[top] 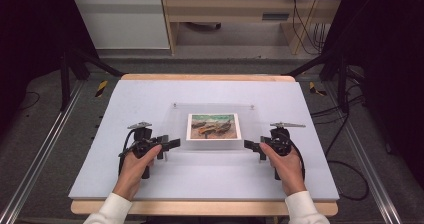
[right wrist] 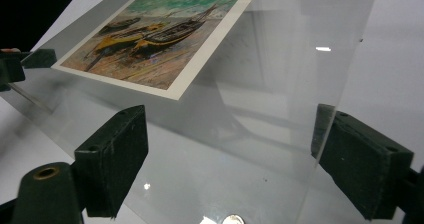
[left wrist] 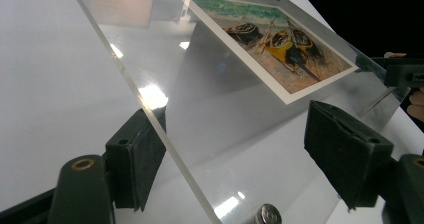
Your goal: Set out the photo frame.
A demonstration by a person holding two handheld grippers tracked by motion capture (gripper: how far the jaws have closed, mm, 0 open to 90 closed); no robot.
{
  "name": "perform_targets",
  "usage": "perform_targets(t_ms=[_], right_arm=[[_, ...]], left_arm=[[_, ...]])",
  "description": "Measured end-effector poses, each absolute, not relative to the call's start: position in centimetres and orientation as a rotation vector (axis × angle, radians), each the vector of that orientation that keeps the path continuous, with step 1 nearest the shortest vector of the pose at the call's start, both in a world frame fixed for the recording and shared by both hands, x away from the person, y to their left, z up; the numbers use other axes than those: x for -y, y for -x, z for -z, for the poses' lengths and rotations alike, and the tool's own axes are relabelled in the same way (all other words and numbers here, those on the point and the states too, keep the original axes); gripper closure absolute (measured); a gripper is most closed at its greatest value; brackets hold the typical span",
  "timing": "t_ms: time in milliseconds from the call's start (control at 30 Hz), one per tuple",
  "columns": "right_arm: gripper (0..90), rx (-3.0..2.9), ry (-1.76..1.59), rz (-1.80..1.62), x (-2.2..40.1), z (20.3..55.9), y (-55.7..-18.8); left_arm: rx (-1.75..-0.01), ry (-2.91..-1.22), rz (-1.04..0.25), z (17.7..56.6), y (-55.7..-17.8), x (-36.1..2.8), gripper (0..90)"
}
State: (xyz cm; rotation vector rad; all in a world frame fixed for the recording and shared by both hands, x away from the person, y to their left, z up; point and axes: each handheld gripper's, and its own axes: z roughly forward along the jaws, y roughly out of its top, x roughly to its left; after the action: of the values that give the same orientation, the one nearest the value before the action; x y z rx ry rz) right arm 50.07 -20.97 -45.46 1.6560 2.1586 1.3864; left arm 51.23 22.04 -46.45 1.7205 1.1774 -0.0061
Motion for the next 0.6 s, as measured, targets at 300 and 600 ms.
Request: perform_targets(t_ms=[300,600], right_arm=[[16.4,-2.142,-1.663,-1.384,20.7,45.4,-51.3],[17.5,-2.133,-1.628,-1.402,20.5,45.5,-52.0]], left_arm=[[-1.189,-1.726,-0.018,46.2,-53.0,-22.1,24.6],[-1.185,-1.724,-0.041,46.2,-53.3,-22.3,25.1]])
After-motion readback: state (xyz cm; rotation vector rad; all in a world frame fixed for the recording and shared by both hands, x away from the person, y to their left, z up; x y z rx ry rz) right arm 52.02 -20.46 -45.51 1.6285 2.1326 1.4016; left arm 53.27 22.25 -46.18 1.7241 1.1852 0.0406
